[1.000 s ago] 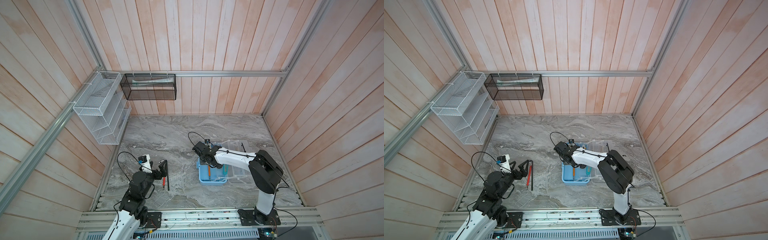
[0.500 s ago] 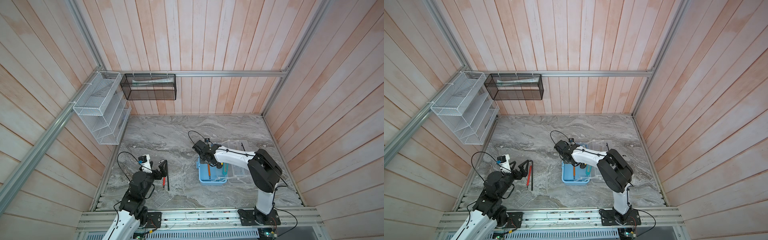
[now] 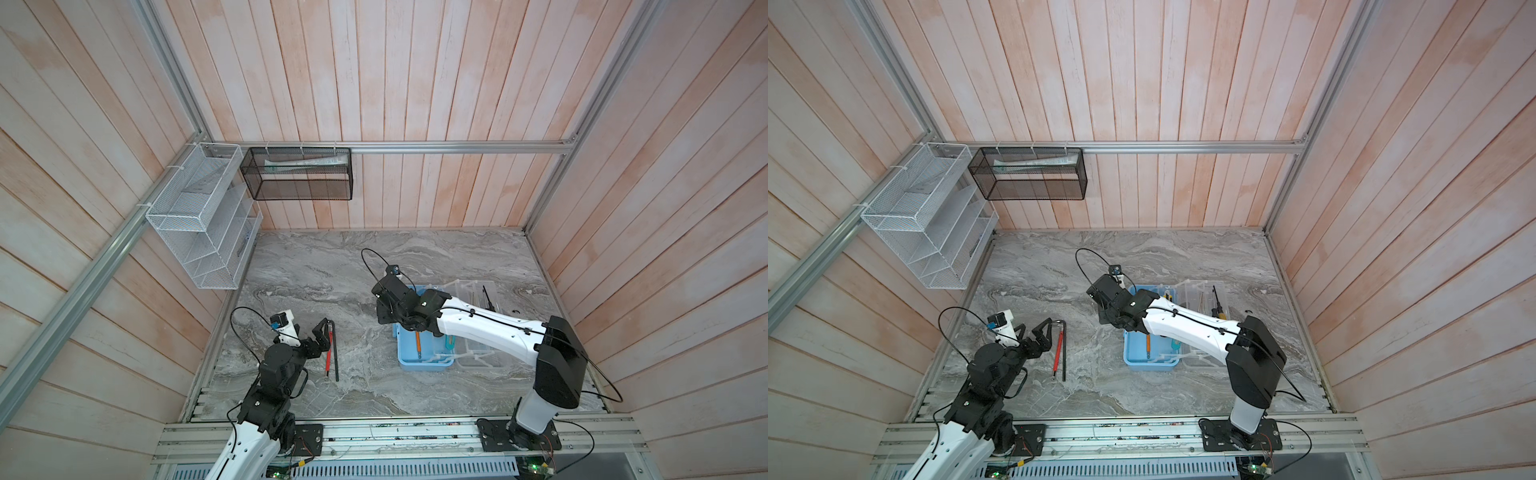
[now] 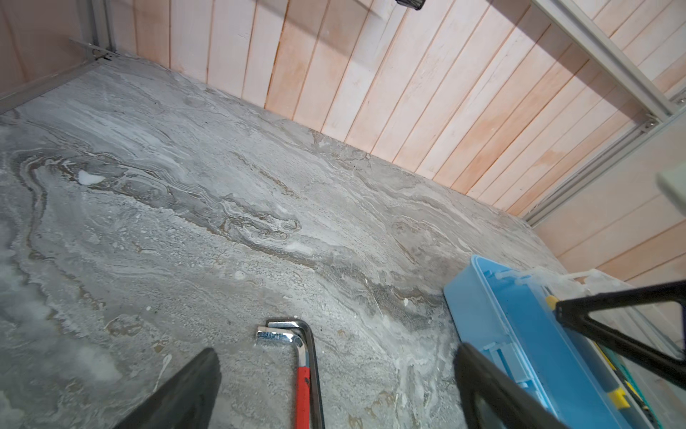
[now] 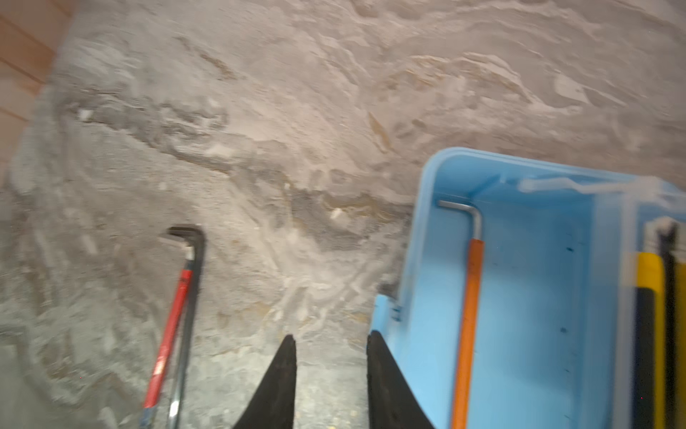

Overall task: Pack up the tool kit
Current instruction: 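Move the open right gripper back over the black hex key, then lower the right gripper onto the black hex key and close it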

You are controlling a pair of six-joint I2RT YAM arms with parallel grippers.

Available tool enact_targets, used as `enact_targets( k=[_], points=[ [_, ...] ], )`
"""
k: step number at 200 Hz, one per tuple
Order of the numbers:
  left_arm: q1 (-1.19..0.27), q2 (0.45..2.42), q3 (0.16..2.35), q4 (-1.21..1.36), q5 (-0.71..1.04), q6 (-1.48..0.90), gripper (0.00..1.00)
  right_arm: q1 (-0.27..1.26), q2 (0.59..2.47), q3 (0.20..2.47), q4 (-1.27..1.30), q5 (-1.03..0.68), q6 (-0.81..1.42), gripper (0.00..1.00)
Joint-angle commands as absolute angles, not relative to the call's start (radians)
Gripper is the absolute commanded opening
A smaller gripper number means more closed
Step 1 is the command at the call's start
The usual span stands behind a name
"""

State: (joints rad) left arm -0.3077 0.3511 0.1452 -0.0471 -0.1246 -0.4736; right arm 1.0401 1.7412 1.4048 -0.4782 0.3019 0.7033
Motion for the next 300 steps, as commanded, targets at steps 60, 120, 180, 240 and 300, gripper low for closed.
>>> enact_targets(
  k=[60,120,180,240,300],
  points=[
    [-0.303,0.258,0.142,-0.148,-0.267,-0.545,1.0,1.179,2.105,1.647,-0.426,0.092,0.677,0.31],
    [-0.304,0.261,0.14,-0.137,-0.25,-0.536,1.0,1.193,2.285,1.835,-0.56,0.067,0.669,0.31],
    [-0.303,0.257,0.139,-0.13,-0.234,-0.526,1.0,1.197,2.343,1.879,-0.597,0.084,0.661,0.26],
    [-0.304,0.256,0.139,-0.137,-0.246,-0.533,1.0,1.199,2.386,1.904,-0.636,0.101,0.652,0.25],
    [-0.304,0.257,0.139,-0.128,-0.23,-0.523,1.0,1.177,2.341,1.878,-0.816,0.293,0.655,0.24]
  ],
)
